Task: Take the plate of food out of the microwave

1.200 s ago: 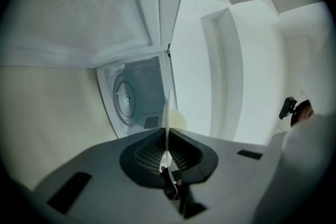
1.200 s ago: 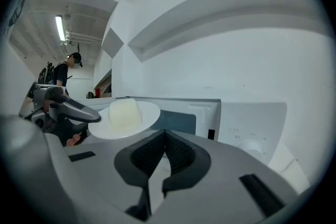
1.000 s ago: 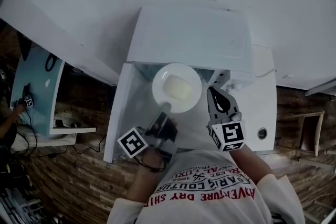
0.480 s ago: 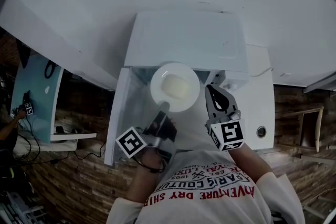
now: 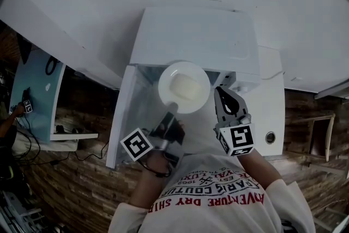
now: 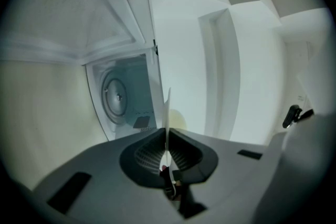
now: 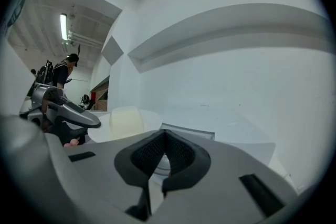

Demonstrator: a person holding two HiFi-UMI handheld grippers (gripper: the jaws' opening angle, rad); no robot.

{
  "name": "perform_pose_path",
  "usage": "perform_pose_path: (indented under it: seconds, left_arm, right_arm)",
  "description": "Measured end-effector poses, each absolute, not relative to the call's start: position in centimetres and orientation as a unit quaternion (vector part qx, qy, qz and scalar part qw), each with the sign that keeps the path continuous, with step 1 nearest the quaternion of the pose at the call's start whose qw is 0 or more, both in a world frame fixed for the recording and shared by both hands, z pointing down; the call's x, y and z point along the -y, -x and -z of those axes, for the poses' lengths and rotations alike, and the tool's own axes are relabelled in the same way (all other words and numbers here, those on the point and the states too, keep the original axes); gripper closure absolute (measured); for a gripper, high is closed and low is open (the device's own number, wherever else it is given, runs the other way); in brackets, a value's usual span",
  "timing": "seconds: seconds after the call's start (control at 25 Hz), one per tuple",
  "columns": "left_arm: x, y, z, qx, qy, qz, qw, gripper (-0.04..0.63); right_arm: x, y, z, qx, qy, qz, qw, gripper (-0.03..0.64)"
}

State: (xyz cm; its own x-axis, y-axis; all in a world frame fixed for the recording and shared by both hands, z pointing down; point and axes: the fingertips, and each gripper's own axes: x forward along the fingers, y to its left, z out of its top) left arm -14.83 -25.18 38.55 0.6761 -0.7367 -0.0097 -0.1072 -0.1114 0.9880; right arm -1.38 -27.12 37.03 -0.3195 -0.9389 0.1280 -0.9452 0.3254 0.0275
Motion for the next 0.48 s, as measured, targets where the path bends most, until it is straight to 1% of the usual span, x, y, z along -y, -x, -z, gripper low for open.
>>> perform_pose_path:
  seconds: [0.48]
  left_arm:
    - [24.47, 14.06, -38.58, 0.300, -0.697, 0.268, 0.593, 0.577]
  right_arm:
    - [26.67, 1.24, -37.64, 0.817, -0.572, -0.035, 0.066, 0.606]
